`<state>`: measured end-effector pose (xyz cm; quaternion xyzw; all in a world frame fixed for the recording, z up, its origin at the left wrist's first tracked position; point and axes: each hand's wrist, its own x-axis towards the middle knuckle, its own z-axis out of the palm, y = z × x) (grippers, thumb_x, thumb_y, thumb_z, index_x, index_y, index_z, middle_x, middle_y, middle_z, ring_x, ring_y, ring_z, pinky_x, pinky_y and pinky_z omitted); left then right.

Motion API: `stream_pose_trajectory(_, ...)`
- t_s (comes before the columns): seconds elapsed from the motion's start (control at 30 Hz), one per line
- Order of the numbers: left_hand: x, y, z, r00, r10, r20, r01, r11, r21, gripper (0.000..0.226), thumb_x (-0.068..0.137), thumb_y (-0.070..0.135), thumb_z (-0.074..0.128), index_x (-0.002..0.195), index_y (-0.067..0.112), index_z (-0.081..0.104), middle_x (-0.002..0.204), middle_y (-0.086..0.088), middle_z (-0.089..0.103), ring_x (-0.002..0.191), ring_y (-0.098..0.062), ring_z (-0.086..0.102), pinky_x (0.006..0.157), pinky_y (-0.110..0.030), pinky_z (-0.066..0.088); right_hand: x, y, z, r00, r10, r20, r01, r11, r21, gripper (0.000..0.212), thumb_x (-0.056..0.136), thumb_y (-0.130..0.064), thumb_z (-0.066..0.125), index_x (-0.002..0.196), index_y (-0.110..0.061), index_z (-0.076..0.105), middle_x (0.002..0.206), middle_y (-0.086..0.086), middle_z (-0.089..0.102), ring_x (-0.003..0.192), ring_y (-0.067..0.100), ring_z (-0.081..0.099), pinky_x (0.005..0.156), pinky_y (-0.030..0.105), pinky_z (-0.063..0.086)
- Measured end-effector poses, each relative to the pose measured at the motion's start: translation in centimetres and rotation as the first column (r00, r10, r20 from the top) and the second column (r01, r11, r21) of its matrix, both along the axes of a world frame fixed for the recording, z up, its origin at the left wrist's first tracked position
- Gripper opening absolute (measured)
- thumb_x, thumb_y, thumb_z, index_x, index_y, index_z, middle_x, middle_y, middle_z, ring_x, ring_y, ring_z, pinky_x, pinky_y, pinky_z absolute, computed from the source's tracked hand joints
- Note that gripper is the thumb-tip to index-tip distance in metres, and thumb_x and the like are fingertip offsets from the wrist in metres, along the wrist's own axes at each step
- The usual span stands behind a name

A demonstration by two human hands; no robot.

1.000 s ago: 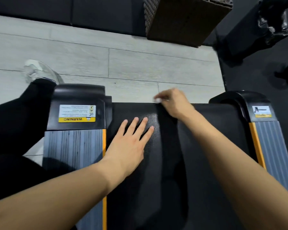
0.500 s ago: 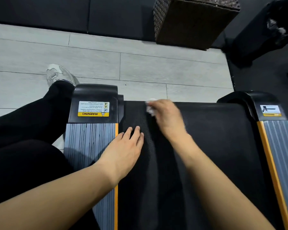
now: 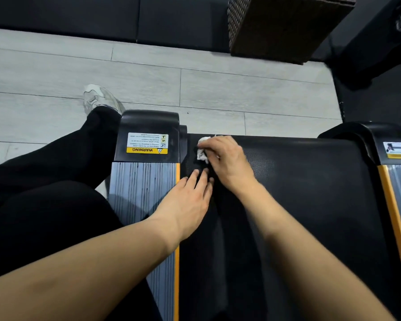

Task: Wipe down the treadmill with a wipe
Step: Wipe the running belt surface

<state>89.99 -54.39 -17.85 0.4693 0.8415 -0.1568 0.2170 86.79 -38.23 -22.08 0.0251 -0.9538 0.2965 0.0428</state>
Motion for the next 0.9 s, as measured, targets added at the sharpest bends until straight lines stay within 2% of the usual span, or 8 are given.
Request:
stream_pose_trajectory(0.07, 0.0, 0.0, 0.0, 1.0, 0.006, -0.015, -0.006, 1.0, 0.003, 0.073, 0.107, 0.027, 0.031, 0.158, -0.005, -0.01, 0.165, -0.031, -0.009, 0.155, -0.046, 0.002, 0.124, -0.05, 0.018, -0.9, 0.8, 0.3, 0.997, 0.072, 0.0, -0.072, 0.994, 0.086, 0.026, 0.089, 0.003, 0.062, 0.106, -0.013, 0.074, 0.104, -0.001, 0.072, 0.099, 0.024, 0.058, 0.089, 0.026, 0.046)
stream_pose_trajectory(0.17, 0.2, 0.2, 0.0, 1.0, 0.024, -0.006, -0.024, 1.0, 0.014, 0.074, 0.107, 0.028, 0.032, 0.158, -0.006, -0.01, 0.165, -0.032, -0.01, 0.154, -0.047, 0.003, 0.124, -0.051, 0.019, -3.5, 0.1, 1.0, 0.994, 0.012, 0.106, -0.028, 0.989, 0.145, 0.025, 0.094, -0.001, 0.055, 0.106, -0.013, 0.073, 0.103, 0.005, 0.071, 0.101, 0.029, 0.057, 0.087, 0.039, 0.049)
stream_pose_trajectory(0.37, 0.2, 0.1, -0.3, 1.0, 0.005, -0.013, -0.005, 1.0, -0.009, 0.074, 0.108, 0.027, 0.031, 0.157, -0.005, -0.014, 0.165, -0.032, -0.013, 0.155, -0.046, 0.0, 0.124, -0.049, 0.018, -10.4, -0.2, 0.5, 0.859, -0.134, 0.495, 0.114, 0.991, 0.07, 0.012, 0.09, -0.011, 0.069, 0.097, -0.017, 0.078, 0.095, 0.008, 0.073, 0.094, 0.026, 0.066, 0.075, 0.028, 0.048)
stream_pose_trajectory(0.47, 0.1, 0.1, -0.3, 1.0, 0.005, -0.005, -0.005, 1.0, -0.002, 0.073, 0.107, 0.027, 0.031, 0.158, -0.004, -0.012, 0.165, -0.031, -0.012, 0.155, -0.046, 0.001, 0.123, -0.048, 0.019, -9.7, -0.1, 0.4, 0.89, -0.062, 0.453, 0.037, 0.997, 0.063, 0.02, 0.088, -0.007, 0.062, 0.093, -0.018, 0.078, 0.087, 0.003, 0.074, 0.088, 0.021, 0.068, 0.076, 0.03, 0.054)
stream_pose_trajectory(0.6, -0.1, 0.0, -0.3, 1.0, -0.011, -0.007, 0.011, 1.0, 0.004, 0.075, 0.107, 0.028, 0.035, 0.159, -0.003, -0.01, 0.166, -0.029, -0.01, 0.155, -0.044, 0.005, 0.122, -0.046, 0.022, -6.5, 0.9, 0.8, 0.961, 0.056, 0.27, -0.07, 0.997, 0.04, 0.028, 0.088, -0.006, 0.055, 0.098, -0.02, 0.077, 0.095, -0.003, 0.076, 0.095, 0.019, 0.068, 0.088, 0.038, 0.053)
stream_pose_trajectory(0.7, 0.0, -0.2, -0.2, 1.0, 0.0, 0.001, 0.0, 1.0, 0.02, 0.078, 0.105, 0.03, 0.04, 0.16, -0.002, -0.005, 0.167, -0.028, -0.005, 0.155, -0.044, 0.008, 0.122, -0.046, 0.025, -4.9, 0.7, 1.5, 0.961, 0.133, 0.241, -0.148, 0.988, 0.044, 0.028, 0.088, -0.006, 0.057, 0.099, -0.024, 0.076, 0.098, -0.011, 0.075, 0.1, 0.018, 0.065, 0.092, 0.037, 0.052)
stream_pose_trajectory(0.8, -0.1, -0.4, 0.3, 0.999, 0.019, 0.034, -0.02, 1.0, 0.021, 0.078, 0.104, 0.033, 0.045, 0.161, 0.001, 0.003, 0.167, -0.026, 0.002, 0.154, -0.039, 0.013, 0.123, -0.044, 0.026, -2.4, 0.5, 2.4, 0.951, 0.158, 0.265, -0.164, 0.986, 0.001, 0.029, 0.086, -0.002, 0.057, 0.094, -0.023, 0.075, 0.098, -0.015, 0.074, 0.1, 0.012, 0.064, 0.092, 0.024, 0.05)
stream_pose_trajectory(0.9, 0.0, -0.8, 1.4, 0.998, 0.014, 0.061, -0.015, 1.0, 0.026, 0.072, 0.103, 0.036, 0.046, 0.162, 0.007, 0.014, 0.167, -0.022, 0.011, 0.152, -0.036, 0.022, 0.123, -0.043, 0.025, 1.1, 1.1, 3.3, 0.962, 0.126, 0.242, -0.127, 0.992, -0.012, 0.023, 0.086, 0.002, 0.059, 0.089, -0.016, 0.074, 0.098, -0.006, 0.075, 0.107, 0.009, 0.06, 0.083, 0.007, 0.039)
